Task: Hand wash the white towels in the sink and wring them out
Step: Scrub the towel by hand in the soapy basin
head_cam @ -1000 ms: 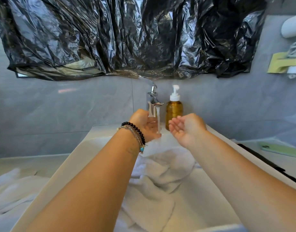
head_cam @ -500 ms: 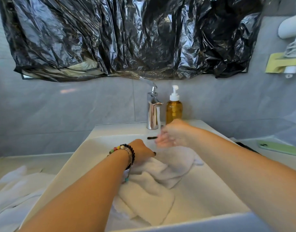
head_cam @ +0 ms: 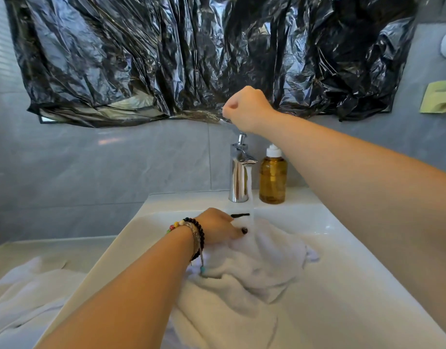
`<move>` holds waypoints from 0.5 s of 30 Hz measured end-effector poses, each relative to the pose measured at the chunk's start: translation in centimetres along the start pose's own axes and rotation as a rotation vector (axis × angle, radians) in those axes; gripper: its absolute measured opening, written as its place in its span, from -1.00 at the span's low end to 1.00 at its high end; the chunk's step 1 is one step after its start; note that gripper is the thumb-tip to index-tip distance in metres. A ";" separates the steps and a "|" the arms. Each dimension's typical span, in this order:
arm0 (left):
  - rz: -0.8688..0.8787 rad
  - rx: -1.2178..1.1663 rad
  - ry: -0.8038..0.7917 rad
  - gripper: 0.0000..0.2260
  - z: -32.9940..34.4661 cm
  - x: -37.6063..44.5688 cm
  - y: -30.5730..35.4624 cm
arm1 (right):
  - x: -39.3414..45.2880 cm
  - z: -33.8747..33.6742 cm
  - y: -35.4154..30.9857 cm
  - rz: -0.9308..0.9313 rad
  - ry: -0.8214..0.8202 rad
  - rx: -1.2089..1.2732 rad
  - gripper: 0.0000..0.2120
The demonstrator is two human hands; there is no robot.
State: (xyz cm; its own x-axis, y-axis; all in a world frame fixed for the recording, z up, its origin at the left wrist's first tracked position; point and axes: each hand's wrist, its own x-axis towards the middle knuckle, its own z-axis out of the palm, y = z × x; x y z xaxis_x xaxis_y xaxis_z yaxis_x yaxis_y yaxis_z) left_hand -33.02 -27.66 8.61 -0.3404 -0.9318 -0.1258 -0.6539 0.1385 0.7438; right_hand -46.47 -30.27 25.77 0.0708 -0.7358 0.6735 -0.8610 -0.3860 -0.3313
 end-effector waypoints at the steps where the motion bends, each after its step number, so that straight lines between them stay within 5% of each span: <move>1: 0.017 -0.035 0.004 -0.79 -0.2 0.1 -0.1 | 0.1 0.4 0.2 0.005 -0.024 0.009 -0.69; 3: 0.050 -0.096 -0.008 -0.94 -0.2 0.1 -0.1 | -0.3 1.3 0.7 0.007 -0.059 0.025 -0.69; 8: 0.106 -0.222 -0.059 -0.90 -0.3 -0.3 -0.2 | -2.7 1.5 0.8 -0.057 -0.077 -0.080 -0.63; 13: 0.260 -0.430 -0.194 -0.87 -0.9 -1.4 0.8 | -10.0 -2.2 0.2 -0.067 0.335 0.187 -0.67; 15: 0.321 -0.504 -0.249 -0.84 -1.3 -2.2 1.5 | -14.1 -2.2 0.9 0.100 0.314 0.326 -0.74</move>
State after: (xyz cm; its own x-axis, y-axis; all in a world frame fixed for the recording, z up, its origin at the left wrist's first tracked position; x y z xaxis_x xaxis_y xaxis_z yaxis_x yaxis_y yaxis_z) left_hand -32.42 -25.88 10.87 -0.6522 -0.7563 0.0511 -0.1165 0.1667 0.9791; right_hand -49.40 -19.05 17.45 -0.2041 -0.5933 0.7787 -0.6492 -0.5134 -0.5613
